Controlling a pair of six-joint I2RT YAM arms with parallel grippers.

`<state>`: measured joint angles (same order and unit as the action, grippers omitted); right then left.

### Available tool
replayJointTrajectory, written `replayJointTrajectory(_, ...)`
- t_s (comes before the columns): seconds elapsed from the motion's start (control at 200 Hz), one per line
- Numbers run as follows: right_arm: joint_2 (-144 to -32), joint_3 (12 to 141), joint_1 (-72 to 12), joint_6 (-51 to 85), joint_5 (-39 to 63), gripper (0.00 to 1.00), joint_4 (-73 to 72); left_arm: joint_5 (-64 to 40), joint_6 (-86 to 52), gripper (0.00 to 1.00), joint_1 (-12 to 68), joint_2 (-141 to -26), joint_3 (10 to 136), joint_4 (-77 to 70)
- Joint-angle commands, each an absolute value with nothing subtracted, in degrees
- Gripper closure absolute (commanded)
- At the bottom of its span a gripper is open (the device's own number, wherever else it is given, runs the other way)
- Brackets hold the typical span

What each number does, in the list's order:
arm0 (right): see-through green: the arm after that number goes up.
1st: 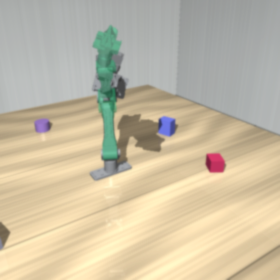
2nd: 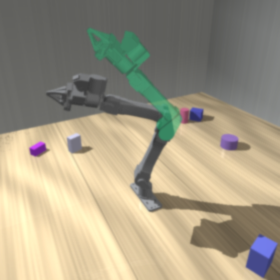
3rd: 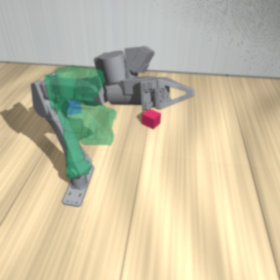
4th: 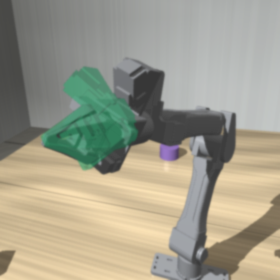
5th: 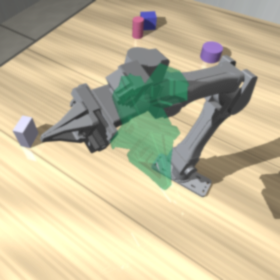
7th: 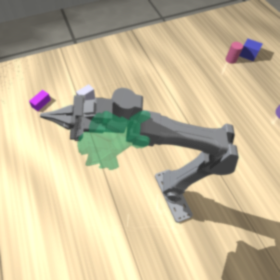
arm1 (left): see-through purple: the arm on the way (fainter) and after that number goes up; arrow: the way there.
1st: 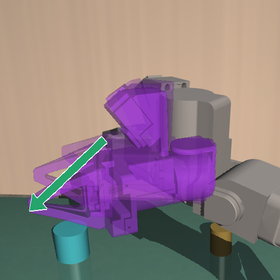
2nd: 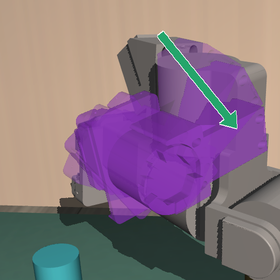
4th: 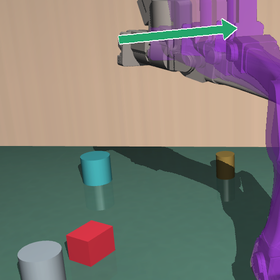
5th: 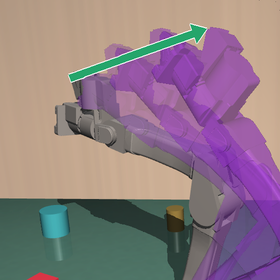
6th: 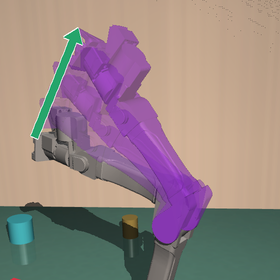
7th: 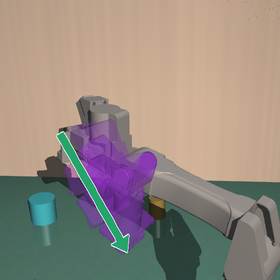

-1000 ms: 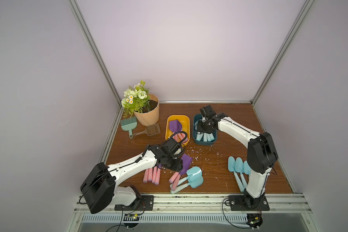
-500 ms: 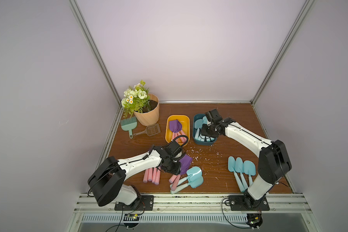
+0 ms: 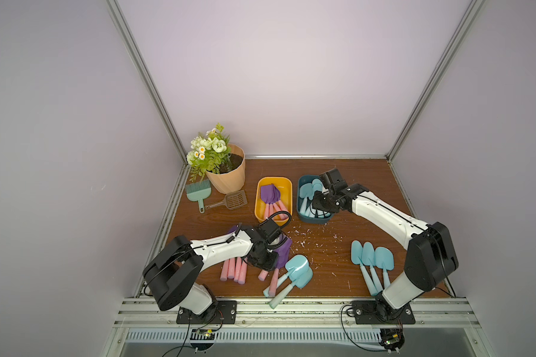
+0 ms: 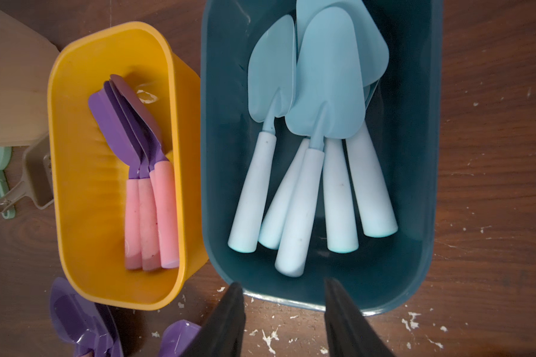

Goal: Sort the small shovels by color and place them into the storage box
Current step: Pick up the shovel from the center of the board, then place the shovel in the storage box.

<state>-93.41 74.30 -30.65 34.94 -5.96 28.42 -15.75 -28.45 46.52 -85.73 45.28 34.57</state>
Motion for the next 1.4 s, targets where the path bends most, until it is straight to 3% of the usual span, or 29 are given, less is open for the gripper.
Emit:
replayJointTrajectory(0.0,-91.35,74.18,-30.48,35.33,-7.00,0.53,28.08,-14.53,-26.67,0.96,46.97,-82.69,48.55,38.18)
replayJointTrajectory(0.22,-91.89,74.70,-30.41,34.94,-6.66,0.53,28.01,-8.51,-24.36,1.00,46.31,-78.67,58.67,45.16)
replayJointTrajectory(0.335,-91.39,74.95,-30.41,34.58,-7.43,0.53,28.16,-6.90,-24.97,1.00,41.37,-78.47,64.52,45.44)
replayJointTrajectory(0.565,-89.74,73.81,-30.41,33.89,-8.55,0.53,28.81,-11.34,-20.55,1.00,29.90,-90.36,77.84,40.88)
replayJointTrajectory(0.761,-88.12,72.27,-30.19,33.35,-9.43,0.53,29.49,-20.68,-23.73,1.00,24.53,-101.51,76.96,32.41)
replayJointTrajectory(0.991,-86.32,70.61,-29.99,33.13,-10.42,0.53,29.82,-18.42,-26.31,0.99,24.41,-106.11,75.87,26.43)
replayJointTrajectory(1.136,-85.91,69.32,-29.97,32.55,-9.67,0.53,30.06,-17.40,-27.24,0.90,24.18,-108.22,75.94,25.43)
replayJointTrajectory(1.396,-84.34,65.34,-29.97,34.40,-8.61,0.53,30.21,-16.39,-28.74,0.84,22.96,-110.10,76.37,23.53)
